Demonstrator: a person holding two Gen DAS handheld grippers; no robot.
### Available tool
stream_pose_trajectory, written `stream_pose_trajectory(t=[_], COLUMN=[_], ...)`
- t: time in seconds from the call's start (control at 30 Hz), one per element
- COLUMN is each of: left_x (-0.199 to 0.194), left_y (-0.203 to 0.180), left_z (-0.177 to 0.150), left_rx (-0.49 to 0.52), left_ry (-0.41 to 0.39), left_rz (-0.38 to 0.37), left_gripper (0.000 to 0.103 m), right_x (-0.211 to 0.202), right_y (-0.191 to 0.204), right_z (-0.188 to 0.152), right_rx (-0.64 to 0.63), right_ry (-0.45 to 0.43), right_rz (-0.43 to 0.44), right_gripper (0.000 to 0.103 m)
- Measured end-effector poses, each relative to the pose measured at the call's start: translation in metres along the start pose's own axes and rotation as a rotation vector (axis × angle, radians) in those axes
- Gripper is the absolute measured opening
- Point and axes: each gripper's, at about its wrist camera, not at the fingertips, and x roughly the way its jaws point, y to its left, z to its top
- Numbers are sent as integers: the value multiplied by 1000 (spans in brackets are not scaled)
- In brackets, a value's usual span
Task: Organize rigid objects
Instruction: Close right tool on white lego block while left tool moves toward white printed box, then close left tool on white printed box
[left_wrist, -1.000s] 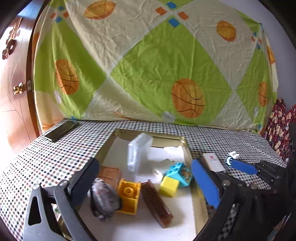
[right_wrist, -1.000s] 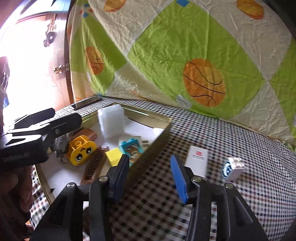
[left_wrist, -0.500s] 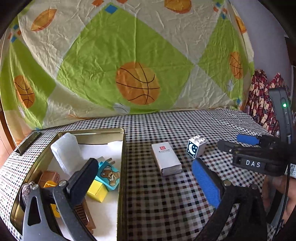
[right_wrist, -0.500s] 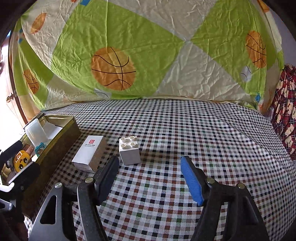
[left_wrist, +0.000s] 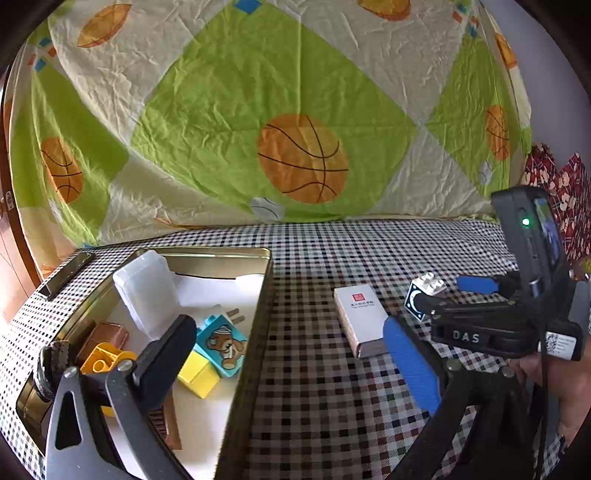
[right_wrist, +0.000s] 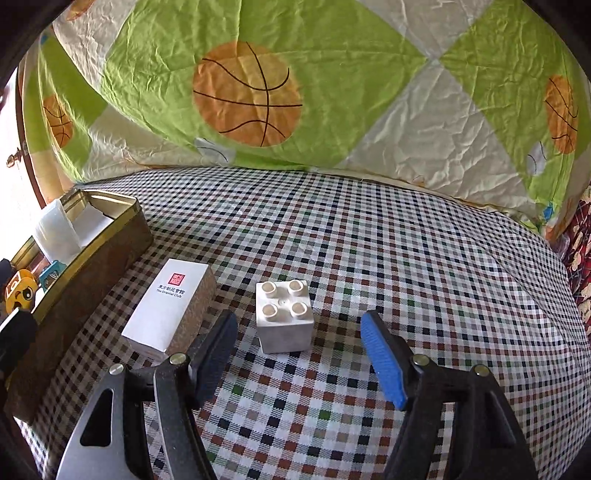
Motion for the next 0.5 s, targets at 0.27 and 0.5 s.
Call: stream_pose_trajectory(t=[0.27, 0.5], left_x=[23, 56], left_y=[-28, -49], left_z=[7, 9], left_rx=[23, 29], left_ry=[91, 187], left_rz=[-86, -135], left_gripper=[102, 102], right_x=[-3, -18], right_y=[-16, -35], right_z=[-5, -10], right_rx=[74, 130], right_ry=[-6, -58], right_rz=[31, -28], right_gripper=[34, 34])
